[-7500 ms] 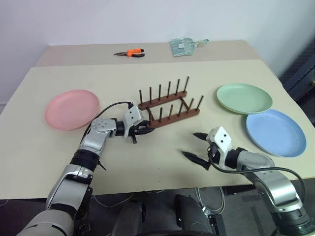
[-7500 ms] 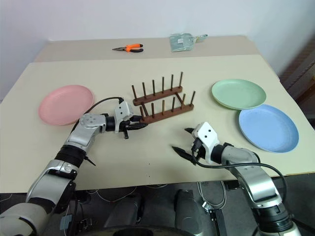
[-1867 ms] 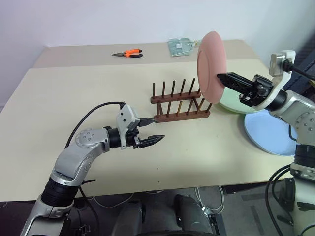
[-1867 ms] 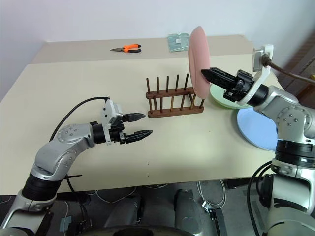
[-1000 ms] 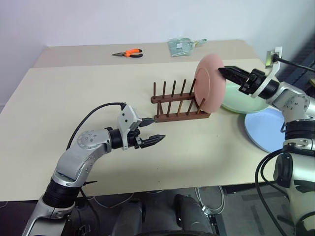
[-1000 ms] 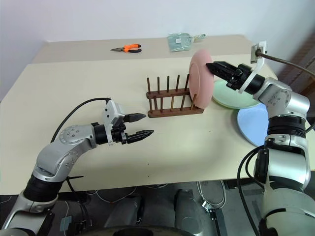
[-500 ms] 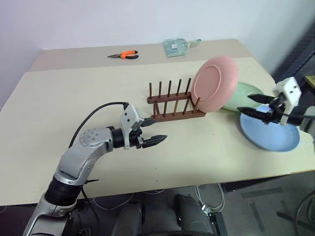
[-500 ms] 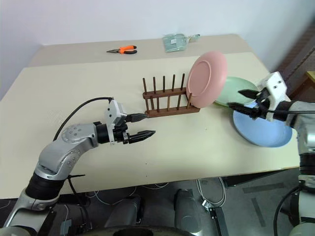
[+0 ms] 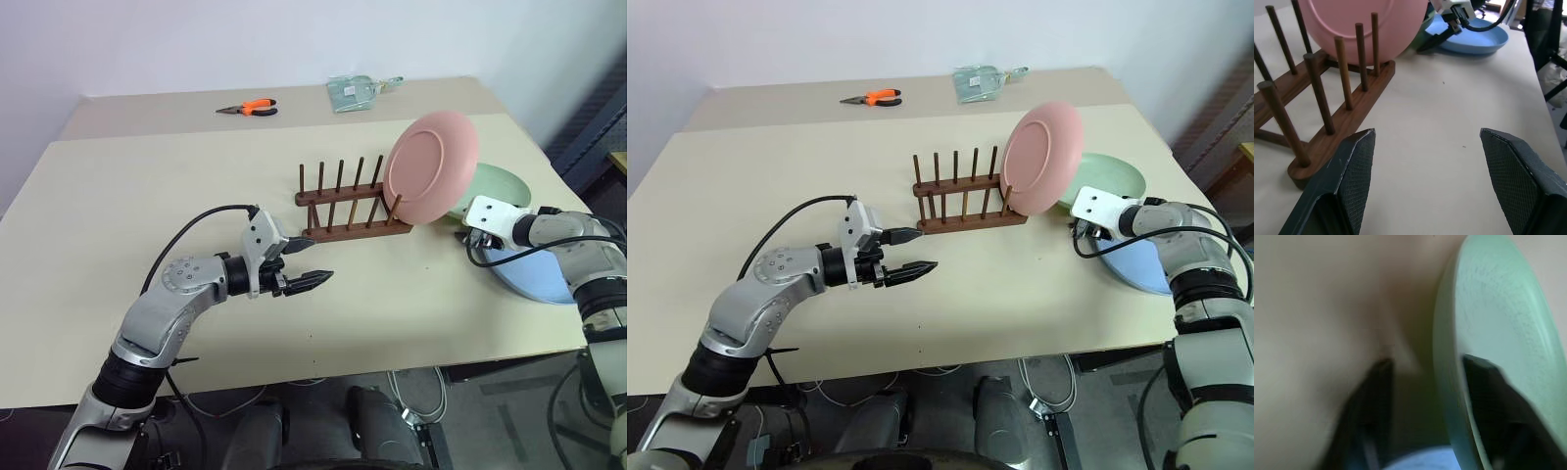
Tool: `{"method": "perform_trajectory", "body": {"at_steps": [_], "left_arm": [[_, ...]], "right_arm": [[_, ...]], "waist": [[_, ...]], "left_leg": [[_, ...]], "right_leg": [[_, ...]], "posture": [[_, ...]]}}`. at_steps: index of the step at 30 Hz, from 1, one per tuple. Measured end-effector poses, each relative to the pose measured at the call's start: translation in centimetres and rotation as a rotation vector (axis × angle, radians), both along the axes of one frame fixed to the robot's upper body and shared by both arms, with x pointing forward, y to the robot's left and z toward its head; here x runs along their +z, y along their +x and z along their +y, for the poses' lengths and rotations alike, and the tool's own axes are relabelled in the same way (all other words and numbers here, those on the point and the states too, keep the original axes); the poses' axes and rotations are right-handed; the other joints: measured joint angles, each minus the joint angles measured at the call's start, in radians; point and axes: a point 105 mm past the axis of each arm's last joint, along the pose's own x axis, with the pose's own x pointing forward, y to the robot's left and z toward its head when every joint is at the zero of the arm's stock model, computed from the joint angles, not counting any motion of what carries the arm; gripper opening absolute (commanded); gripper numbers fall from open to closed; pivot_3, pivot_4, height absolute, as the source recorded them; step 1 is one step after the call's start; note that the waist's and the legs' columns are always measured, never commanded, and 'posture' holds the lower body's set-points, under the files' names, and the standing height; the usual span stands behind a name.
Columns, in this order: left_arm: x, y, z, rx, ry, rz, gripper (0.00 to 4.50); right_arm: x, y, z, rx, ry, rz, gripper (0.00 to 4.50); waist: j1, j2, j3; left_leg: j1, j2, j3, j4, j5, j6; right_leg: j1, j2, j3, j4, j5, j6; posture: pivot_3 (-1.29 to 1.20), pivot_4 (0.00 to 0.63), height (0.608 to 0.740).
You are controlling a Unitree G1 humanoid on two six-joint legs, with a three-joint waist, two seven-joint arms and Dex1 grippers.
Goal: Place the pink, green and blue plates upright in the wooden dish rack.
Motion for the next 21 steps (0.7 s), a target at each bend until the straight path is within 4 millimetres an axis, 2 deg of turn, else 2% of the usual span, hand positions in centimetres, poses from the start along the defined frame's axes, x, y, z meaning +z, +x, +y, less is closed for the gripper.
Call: {"method": "perform_trajectory", "body": {"at_steps": [1,9,12,14,16,17,19,21], "left_arm": [[-0.1,-0.1,0.0,0.001,0.000,0.002,3.52],[0.1,-0.1,-0.1,-0.001,0.001,-0.008,3.52],[0.1,-0.2,-0.1,-0.006,0.000,-0.010,3.52],[0.1,-0.2,-0.1,-0.009,0.001,-0.010,3.52],[0.1,-0.2,-0.1,-0.013,0.001,-0.010,3.52],[0.1,-0.2,-0.1,-0.018,0.002,-0.011,3.52],[0.2,-0.1,-0.1,-0.022,0.003,-0.018,3.52],[0.1,0.0,-0.1,-0.020,0.004,-0.016,3.52]], "right_arm": [[0.2,0.1,0.0,-0.002,0.000,-0.015,0.05],[2.6,0.4,-0.6,-0.048,0.089,-0.147,0.05],[4.2,0.3,-1.8,-0.114,0.123,-0.204,0.05],[6.3,0.3,-3.5,-0.209,0.163,-0.294,0.05],[8.3,0.5,-4.2,-0.252,0.209,-0.377,0.05],[10.2,0.6,-4.3,-0.266,0.254,-0.451,0.05],[13.1,0.6,-3.9,-0.251,0.312,-0.543,0.05],[17.0,0.3,-2.1,-0.181,0.456,-0.638,0.05]], "waist": [[0.000,0.000,0.000],[0.001,0.000,0.000],[0.002,0.000,0.000],[0.004,0.000,0.000],[0.003,0.000,0.000],[-0.001,0.001,0.000],[-0.006,0.001,0.000],[-0.010,0.002,0.001]], "left_leg": [[0.000,0.000,0.000,0.000,0.000,0.000],[0.000,0.000,0.000,0.000,0.000,0.000],[0.000,0.000,0.000,0.000,0.000,0.000],[0.000,0.000,0.000,0.000,0.000,0.000],[0.000,0.000,0.000,0.000,0.000,0.000],[0.000,0.000,0.000,0.000,0.000,0.000],[0.001,0.000,0.000,-0.001,0.000,0.000],[0.001,0.000,0.000,-0.001,0.000,0.000]], "right_leg": [[0.000,0.000,0.000,0.000,0.000,0.000],[0.001,0.000,0.000,0.000,0.000,0.000],[0.001,0.000,0.000,0.000,0.000,0.000],[0.001,0.000,0.000,0.000,0.000,-0.001],[0.001,0.000,0.000,0.000,-0.001,-0.001],[0.000,0.000,0.000,0.000,0.000,-0.001],[0.000,0.000,0.000,0.000,0.000,0.000],[0.000,0.000,0.000,0.000,0.000,0.000]], "posture": [[0.00,0.150,0.740],[0.00,0.150,0.740],[0.00,0.150,0.740],[0.00,0.150,0.740],[0.00,0.150,0.740],[0.00,0.150,0.740],[0.00,0.150,0.740],[0.00,0.150,0.740]]}}
